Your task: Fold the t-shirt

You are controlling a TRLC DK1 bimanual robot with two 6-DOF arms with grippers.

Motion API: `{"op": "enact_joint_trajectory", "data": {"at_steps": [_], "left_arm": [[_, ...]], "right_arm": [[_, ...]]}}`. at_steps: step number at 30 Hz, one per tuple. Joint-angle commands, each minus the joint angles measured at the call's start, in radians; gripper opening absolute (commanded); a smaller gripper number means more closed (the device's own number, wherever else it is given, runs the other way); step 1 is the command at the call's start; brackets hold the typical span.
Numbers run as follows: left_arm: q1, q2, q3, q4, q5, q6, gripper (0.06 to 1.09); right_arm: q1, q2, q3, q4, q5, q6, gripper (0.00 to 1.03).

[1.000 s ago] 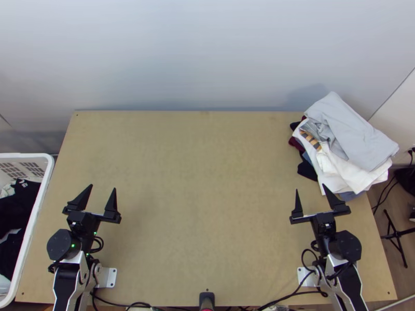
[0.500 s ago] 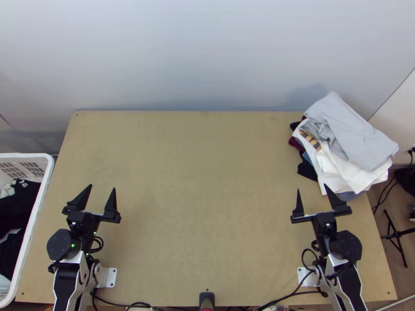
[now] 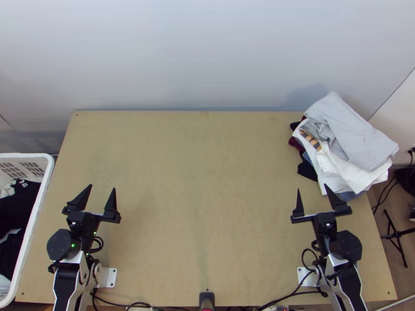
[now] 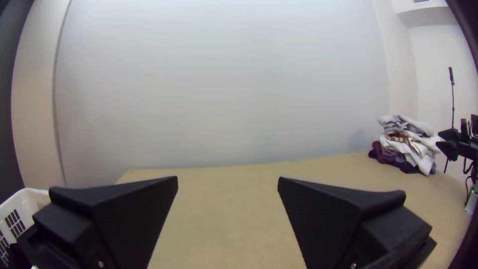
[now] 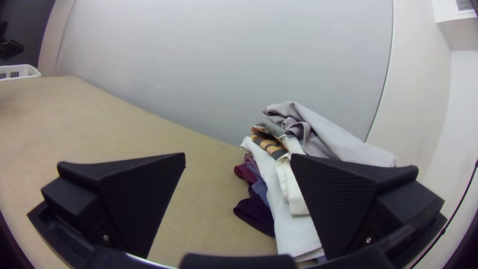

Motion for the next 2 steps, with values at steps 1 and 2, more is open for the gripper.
{"op": "enact_joint_trajectory", "data": {"at_steps": [1,2], "left_arm": [[0.0,0.0,0.001,0.0,0.0,0.0,1.04],[0.0,0.0,0.0,0.0,0.0,0.0,1.04]], "right_arm": [[0.001,0.001,0.0,0.0,-0.001,0.0,0.98],[0.001,0.001,0.0,0.0,0.0,0.0,0.98]]}}
